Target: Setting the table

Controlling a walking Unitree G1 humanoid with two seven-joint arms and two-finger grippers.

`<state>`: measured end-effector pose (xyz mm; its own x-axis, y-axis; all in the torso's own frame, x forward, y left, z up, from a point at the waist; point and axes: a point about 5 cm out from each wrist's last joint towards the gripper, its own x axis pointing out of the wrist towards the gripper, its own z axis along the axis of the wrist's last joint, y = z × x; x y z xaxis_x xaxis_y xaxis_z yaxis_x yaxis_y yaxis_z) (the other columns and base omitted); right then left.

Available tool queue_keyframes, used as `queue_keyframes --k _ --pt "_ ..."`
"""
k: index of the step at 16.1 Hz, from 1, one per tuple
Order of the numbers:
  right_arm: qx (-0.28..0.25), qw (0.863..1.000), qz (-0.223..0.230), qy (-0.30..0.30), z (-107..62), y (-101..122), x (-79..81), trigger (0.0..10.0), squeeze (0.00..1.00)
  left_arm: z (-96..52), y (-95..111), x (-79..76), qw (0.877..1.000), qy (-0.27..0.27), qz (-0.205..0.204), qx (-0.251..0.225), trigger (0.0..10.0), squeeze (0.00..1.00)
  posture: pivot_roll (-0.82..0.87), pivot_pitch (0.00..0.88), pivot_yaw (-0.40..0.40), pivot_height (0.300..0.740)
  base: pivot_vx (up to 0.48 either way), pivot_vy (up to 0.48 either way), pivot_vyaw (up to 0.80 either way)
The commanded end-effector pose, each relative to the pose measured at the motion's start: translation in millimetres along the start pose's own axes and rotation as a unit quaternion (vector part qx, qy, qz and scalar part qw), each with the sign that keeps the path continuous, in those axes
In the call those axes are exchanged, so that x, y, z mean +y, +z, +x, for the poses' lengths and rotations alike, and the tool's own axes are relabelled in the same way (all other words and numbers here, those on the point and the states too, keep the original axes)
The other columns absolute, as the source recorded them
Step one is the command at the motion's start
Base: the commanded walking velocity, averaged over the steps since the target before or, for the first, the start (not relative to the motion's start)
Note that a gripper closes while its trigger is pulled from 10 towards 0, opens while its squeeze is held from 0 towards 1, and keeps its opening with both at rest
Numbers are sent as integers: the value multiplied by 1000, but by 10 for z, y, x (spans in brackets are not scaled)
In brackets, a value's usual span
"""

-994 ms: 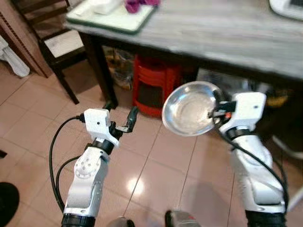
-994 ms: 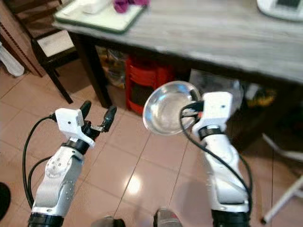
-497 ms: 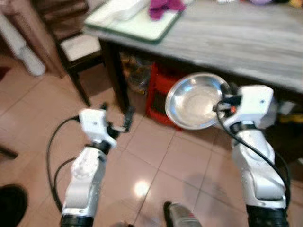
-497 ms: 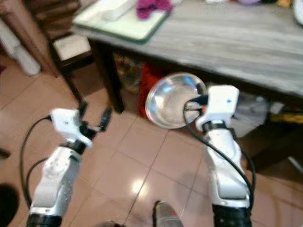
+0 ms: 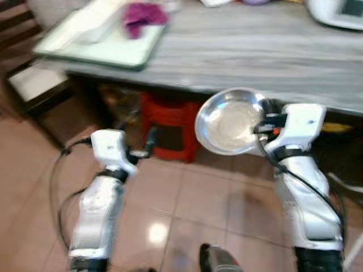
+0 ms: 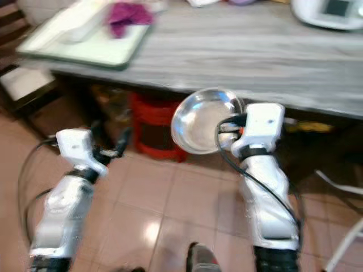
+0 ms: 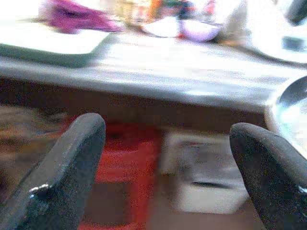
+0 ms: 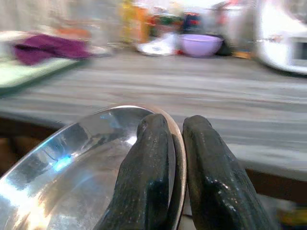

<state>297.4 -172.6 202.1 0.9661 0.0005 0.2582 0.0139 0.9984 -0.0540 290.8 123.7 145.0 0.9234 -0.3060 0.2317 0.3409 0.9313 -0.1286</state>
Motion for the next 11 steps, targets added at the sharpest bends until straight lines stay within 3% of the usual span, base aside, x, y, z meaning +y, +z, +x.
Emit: queue_keyframes --k 1,3,11 --pt "-18 1000 2 5 4 71 52 10000 0 -42 6 63 1000 8 9 3 10000 0 -178 224 14 740 341 0 -800" --pt "-26 1000 -3 3 14 107 42 10000 0 -40 8 56 1000 7 8 2 10000 0 -178 224 14 740 337 0 -547" --pt "-57 998 -31 -28 83 241 -105 10000 0 -22 4 41 1000 2 7 3 10000 0 -183 222 24 740 333 0 0"
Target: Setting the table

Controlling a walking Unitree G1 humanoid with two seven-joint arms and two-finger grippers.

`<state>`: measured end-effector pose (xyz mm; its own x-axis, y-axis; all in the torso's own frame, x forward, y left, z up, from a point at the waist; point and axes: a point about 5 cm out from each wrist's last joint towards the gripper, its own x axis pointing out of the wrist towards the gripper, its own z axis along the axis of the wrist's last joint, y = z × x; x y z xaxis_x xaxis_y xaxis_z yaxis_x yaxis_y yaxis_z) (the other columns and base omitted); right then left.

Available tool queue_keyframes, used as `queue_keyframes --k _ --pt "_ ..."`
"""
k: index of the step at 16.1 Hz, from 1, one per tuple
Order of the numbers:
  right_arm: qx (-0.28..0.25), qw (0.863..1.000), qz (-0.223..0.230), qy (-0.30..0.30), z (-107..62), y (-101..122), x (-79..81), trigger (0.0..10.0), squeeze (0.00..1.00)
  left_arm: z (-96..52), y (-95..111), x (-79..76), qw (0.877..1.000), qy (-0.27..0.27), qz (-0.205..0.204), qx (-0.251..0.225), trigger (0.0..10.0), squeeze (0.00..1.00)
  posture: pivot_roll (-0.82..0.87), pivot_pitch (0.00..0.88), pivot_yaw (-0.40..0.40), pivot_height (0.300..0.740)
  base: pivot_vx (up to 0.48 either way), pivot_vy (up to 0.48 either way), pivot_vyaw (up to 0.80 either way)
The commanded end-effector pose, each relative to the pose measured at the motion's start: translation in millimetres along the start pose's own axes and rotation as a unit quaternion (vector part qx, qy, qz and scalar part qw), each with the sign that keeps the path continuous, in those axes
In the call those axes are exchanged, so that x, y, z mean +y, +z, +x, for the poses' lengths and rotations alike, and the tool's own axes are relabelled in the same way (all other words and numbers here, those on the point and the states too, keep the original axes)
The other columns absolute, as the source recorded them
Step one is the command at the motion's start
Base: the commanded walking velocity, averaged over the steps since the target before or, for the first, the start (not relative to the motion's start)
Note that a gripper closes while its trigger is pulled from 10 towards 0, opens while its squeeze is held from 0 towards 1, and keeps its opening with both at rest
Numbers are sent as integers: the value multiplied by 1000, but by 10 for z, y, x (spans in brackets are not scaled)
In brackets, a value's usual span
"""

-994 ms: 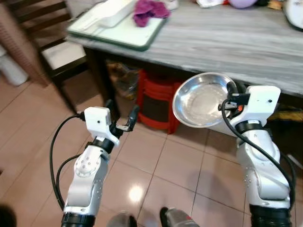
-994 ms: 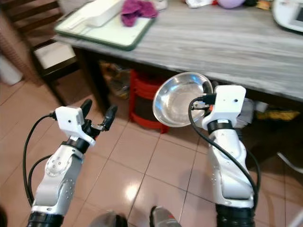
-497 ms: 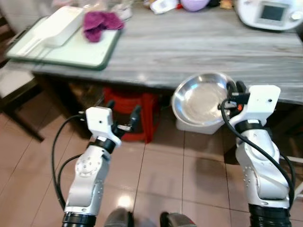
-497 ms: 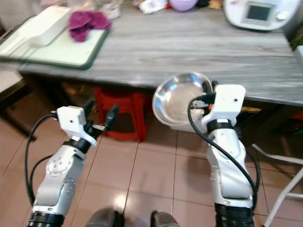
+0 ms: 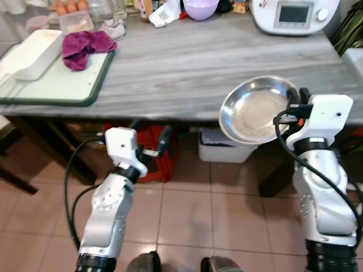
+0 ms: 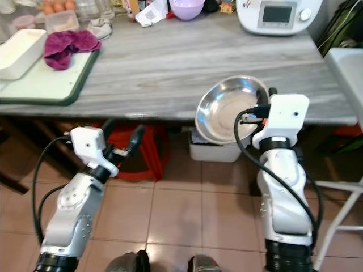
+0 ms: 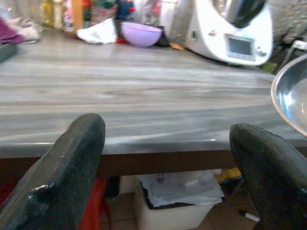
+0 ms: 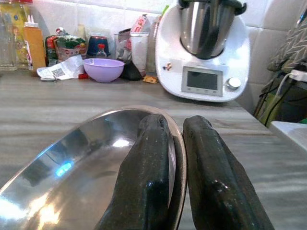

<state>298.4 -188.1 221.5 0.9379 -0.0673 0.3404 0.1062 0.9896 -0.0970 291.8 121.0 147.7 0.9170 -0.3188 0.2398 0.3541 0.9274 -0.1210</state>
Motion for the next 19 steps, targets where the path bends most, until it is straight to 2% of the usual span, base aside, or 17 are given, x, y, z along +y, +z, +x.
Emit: queue_keyframes --k 1,14,16,19 --pt "-17 1000 3 8 30 69 48 10000 0 -46 -13 66 1000 9 5 7 10000 0 -183 223 24 740 330 0 0" --pt "-9 1000 11 21 7 -1 87 10000 0 -50 -17 53 1000 6 4 9 10000 0 -180 225 28 740 333 0 0" --pt "-7 1000 13 24 3 -11 99 10000 0 -65 -24 63 1000 10 9 13 10000 0 -180 225 28 740 296 0 0" --pt "3 999 32 26 23 -59 109 10000 0 -166 -36 113 999 20 21 18 10000 0 -169 223 24 740 0 0 0"
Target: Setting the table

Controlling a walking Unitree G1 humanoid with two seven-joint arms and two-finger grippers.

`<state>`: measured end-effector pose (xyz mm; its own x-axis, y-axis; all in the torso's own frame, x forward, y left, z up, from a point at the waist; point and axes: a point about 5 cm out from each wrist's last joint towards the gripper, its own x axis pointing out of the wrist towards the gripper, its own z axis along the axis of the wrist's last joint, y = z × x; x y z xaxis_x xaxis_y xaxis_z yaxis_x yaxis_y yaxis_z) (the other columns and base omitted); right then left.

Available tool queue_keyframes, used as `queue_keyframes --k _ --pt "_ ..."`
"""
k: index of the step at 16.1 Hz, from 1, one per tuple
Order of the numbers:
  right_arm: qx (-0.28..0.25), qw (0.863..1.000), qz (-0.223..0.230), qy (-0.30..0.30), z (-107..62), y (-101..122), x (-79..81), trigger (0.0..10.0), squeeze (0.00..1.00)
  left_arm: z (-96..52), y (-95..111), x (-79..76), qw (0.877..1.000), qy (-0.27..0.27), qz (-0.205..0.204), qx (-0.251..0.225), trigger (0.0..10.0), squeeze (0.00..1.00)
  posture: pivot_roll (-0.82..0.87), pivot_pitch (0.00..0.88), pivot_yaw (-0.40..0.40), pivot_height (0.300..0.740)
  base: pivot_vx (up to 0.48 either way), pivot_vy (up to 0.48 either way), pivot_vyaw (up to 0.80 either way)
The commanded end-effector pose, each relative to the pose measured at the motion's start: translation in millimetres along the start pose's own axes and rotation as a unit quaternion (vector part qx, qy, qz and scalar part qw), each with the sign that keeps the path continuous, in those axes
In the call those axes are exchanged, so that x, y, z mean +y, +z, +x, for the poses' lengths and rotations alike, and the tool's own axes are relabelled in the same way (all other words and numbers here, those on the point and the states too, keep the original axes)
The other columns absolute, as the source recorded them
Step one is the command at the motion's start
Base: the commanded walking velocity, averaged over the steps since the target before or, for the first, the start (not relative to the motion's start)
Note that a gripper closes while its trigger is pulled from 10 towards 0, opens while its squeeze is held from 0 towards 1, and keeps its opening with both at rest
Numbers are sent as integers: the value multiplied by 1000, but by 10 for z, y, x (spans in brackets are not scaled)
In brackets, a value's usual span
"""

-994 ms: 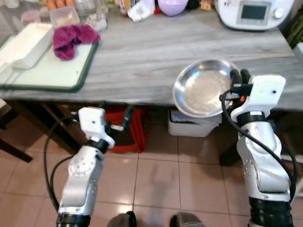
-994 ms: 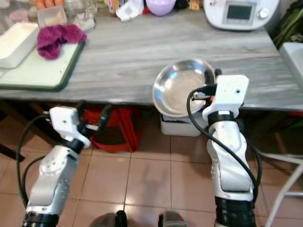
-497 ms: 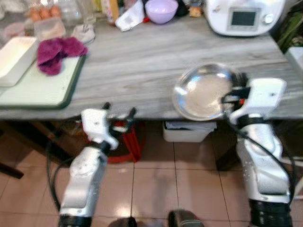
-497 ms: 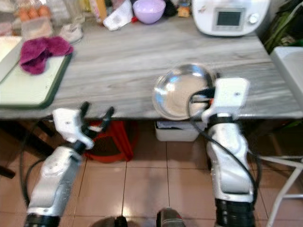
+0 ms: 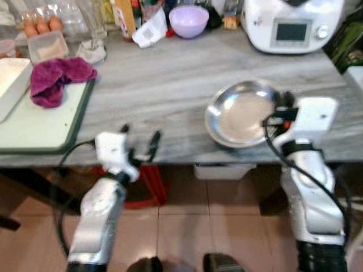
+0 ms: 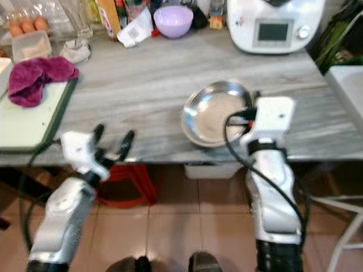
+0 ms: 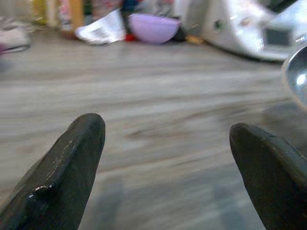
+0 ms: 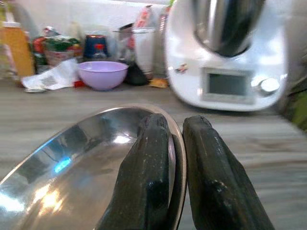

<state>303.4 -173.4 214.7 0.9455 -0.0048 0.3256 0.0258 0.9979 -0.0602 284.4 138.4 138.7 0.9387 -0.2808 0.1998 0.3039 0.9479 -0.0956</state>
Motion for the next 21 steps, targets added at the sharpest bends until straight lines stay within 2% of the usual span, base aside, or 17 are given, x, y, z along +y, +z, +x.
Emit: queue_keyframes --k 1,4,7,13,15,18,21 --pt "-2 1000 4 -6 9 0 -45 10000 0 -40 -2 -29 1000 -3 5 2 10000 0 -169 223 24 740 0 0 0" --pt "4 1000 25 -4 49 -35 -45 10000 0 -166 -59 -18 1000 -9 14 18 10000 0 -155 219 23 740 0 0 0" --pt "18 998 52 -3 127 -100 -74 10000 0 -230 -65 -32 999 -36 28 27 10000 0 -155 219 23 740 0 0 0" --pt "55 994 89 3 281 -280 -47 10000 0 -278 -13 -174 992 -123 12 27 10000 0 -125 213 25 740 0 0 0" --pt "67 992 108 8 334 -341 -9 10000 0 -293 -25 -169 991 -128 14 32 10000 0 -120 215 29 740 0 0 0" --pt "63 993 101 15 431 -353 10 10000 0 -289 -13 -173 990 -135 15 26 10000 0 -112 214 35 740 0 0 0" --pt "67 990 119 17 535 -366 45 10000 0 -291 -16 -178 990 -138 10 29 10000 0 -108 213 34 740 0 0 0"
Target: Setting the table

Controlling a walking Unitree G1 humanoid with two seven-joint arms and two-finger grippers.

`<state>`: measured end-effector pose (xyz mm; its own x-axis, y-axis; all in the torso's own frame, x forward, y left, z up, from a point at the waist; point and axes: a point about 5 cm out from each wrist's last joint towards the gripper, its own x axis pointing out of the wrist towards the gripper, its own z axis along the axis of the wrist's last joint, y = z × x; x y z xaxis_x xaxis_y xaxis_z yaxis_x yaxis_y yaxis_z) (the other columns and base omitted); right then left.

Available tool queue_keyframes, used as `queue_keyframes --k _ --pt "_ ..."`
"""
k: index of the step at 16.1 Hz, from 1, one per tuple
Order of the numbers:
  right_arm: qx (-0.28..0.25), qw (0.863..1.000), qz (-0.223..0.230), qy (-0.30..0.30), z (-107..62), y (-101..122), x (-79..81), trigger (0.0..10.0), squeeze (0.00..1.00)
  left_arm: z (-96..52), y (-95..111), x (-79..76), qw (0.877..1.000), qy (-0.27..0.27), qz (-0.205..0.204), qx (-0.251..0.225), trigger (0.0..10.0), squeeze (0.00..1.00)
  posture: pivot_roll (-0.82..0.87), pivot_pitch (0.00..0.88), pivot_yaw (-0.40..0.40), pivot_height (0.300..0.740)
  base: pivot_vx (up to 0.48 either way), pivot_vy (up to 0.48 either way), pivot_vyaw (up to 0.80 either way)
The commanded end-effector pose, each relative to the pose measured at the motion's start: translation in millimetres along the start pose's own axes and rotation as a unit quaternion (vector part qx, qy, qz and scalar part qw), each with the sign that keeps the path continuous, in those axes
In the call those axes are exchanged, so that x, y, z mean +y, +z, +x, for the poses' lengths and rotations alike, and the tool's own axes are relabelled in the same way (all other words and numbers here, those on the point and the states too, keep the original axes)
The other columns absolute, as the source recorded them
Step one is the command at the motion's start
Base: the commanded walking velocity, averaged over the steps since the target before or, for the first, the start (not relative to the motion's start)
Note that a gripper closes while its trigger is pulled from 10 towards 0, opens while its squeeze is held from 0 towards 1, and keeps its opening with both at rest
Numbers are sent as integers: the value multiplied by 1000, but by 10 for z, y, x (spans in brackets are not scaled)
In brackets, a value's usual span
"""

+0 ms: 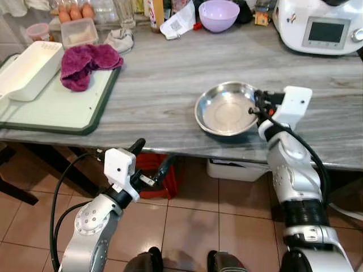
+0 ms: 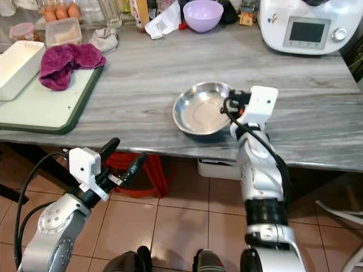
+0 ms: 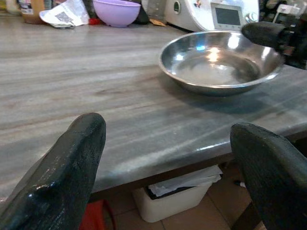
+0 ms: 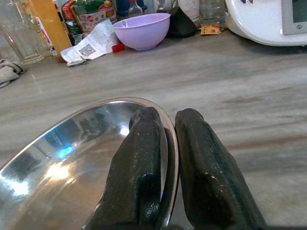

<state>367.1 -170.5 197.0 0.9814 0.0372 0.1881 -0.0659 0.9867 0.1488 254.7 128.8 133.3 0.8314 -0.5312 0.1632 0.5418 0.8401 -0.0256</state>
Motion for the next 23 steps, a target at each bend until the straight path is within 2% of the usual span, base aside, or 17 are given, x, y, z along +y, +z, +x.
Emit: queue_keyframes --k 1,5,9,10,14,20,23 --pt "-6 1000 21 4 40 3 44 10000 0 -30 -9 -24 1000 -7 -2 4 10000 0 -108 212 35 740 0 0 0" --pt "3 999 36 13 110 -66 167 10000 0 -35 -22 -51 1000 -23 -6 11 10000 0 -106 212 37 740 0 0 0" --pt "11 999 41 4 87 -146 148 10000 0 -30 -27 -77 999 -30 -8 14 10000 0 -105 215 40 740 0 0 0" --pt "13 999 45 7 79 -162 153 10000 1000 -31 -30 -82 999 -31 -9 15 10000 0 -105 215 40 740 0 0 0" --pt "6 1000 27 11 68 -174 151 10000 1000 -24 -29 -86 999 -32 -9 16 10000 0 -107 216 39 740 0 0 0" --pt "-34 999 10 23 104 31 201 10000 1000 -22 -32 -82 999 -29 -8 16 10000 0 -106 216 38 740 0 0 0" --pt "-79 996 -38 23 53 201 183 10000 1000 -25 -34 -79 999 -27 -8 17 10000 0 -108 217 35 740 0 0 0"
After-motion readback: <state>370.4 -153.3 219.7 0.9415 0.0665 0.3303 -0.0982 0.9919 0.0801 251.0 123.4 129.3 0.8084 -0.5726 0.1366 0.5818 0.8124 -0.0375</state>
